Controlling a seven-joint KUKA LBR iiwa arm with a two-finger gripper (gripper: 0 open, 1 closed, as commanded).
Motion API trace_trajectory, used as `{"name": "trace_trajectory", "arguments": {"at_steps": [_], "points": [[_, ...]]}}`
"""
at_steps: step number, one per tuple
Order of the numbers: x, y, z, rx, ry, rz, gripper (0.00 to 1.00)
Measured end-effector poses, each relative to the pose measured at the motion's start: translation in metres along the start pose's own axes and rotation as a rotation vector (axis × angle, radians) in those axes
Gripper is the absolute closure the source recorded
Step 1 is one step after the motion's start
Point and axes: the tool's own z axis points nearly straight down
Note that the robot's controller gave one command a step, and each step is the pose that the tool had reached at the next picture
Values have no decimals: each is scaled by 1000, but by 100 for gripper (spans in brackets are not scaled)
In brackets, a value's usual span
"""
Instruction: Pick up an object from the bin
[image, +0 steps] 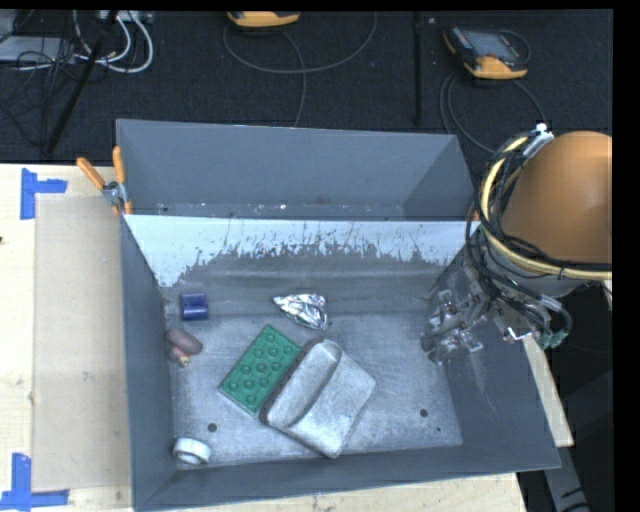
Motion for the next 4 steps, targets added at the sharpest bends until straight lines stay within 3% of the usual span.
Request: {"name": "trace_trajectory", "arguments": {"at_steps": [1, 2, 3, 4], "points": [[26, 41, 134, -5, 17, 222, 100], [25, 41, 131, -3, 12, 219, 0], [-42, 97, 128, -4, 6, 333, 0], [-60, 86, 172, -4, 23, 427, 0]]}}
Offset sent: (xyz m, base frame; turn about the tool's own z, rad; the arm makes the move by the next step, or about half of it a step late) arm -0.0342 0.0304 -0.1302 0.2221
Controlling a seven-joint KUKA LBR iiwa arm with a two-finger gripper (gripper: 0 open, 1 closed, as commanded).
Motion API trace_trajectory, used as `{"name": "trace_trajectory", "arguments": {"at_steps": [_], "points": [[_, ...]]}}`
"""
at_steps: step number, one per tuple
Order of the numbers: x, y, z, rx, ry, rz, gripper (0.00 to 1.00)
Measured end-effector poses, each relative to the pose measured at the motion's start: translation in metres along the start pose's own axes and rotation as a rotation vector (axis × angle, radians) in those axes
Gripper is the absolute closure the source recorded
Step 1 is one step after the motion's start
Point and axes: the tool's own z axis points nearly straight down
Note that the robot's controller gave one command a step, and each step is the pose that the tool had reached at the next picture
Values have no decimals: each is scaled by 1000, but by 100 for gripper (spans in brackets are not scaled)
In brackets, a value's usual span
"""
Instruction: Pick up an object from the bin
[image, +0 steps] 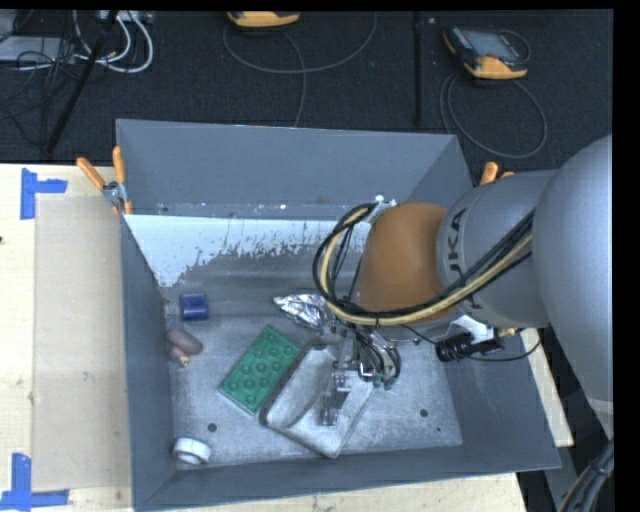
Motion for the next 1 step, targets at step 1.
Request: {"name": "trace_trajectory", "arguments": {"at_steps": [1], "points": [[-22, 55, -2, 5, -9, -1, 0]]}}
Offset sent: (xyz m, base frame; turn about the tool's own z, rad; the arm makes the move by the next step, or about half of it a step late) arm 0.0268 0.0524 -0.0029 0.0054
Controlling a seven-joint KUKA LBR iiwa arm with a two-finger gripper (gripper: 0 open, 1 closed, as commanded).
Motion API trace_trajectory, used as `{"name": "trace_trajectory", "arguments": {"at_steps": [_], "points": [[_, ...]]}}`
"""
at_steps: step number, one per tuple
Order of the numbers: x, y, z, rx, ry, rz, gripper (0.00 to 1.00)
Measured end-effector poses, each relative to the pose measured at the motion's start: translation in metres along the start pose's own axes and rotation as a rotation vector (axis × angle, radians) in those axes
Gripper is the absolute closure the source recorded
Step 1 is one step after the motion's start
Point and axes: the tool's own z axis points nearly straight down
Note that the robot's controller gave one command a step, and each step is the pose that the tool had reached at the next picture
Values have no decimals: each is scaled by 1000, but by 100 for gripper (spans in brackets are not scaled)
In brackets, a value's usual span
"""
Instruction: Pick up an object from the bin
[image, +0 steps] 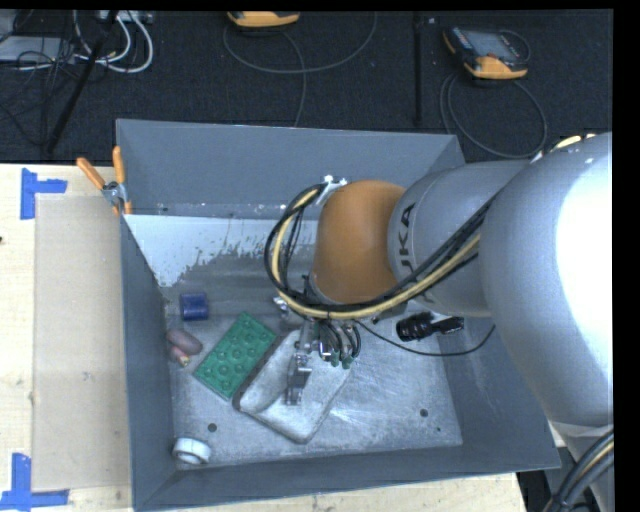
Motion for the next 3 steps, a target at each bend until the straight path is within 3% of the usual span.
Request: {"name": "trace_trajectory", "arguments": {"at_steps": [1, 2, 3], "points": [[-21, 32, 4, -9, -4, 94, 0], [-16, 97, -34, -10, -10, 59, 0], [-2, 98, -118, -6, -12, -246, 0]]}}
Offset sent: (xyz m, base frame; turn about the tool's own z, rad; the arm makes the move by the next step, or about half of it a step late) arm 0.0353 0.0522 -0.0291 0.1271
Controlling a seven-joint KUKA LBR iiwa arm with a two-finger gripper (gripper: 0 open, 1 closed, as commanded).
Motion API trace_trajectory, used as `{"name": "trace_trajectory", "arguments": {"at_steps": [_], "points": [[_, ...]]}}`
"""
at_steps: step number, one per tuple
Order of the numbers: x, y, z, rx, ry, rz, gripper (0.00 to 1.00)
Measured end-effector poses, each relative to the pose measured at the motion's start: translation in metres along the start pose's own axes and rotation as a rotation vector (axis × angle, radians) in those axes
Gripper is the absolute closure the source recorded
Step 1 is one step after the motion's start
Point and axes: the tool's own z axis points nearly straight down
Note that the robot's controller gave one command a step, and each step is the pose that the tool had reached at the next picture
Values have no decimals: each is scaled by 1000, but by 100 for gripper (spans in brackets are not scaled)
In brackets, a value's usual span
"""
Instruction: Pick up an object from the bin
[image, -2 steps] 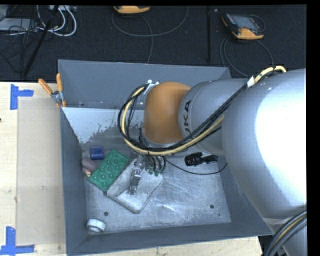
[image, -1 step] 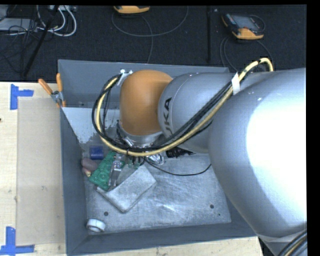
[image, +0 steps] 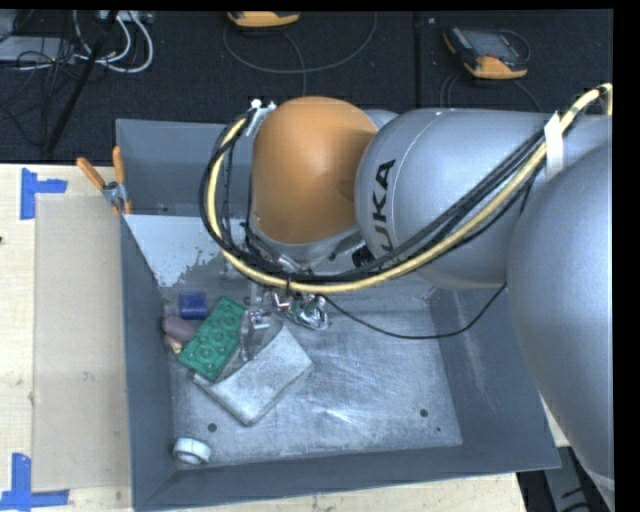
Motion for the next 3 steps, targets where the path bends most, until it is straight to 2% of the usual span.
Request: {"name": "trace_trajectory", "arguments": {"at_steps": [1, 2, 3], "points": [[-28, -12, 117, -1, -2, 116, 0], [-26, -12, 122, 1, 5, 114, 100], [-17, -7, 12, 0, -2, 60, 100]]}}
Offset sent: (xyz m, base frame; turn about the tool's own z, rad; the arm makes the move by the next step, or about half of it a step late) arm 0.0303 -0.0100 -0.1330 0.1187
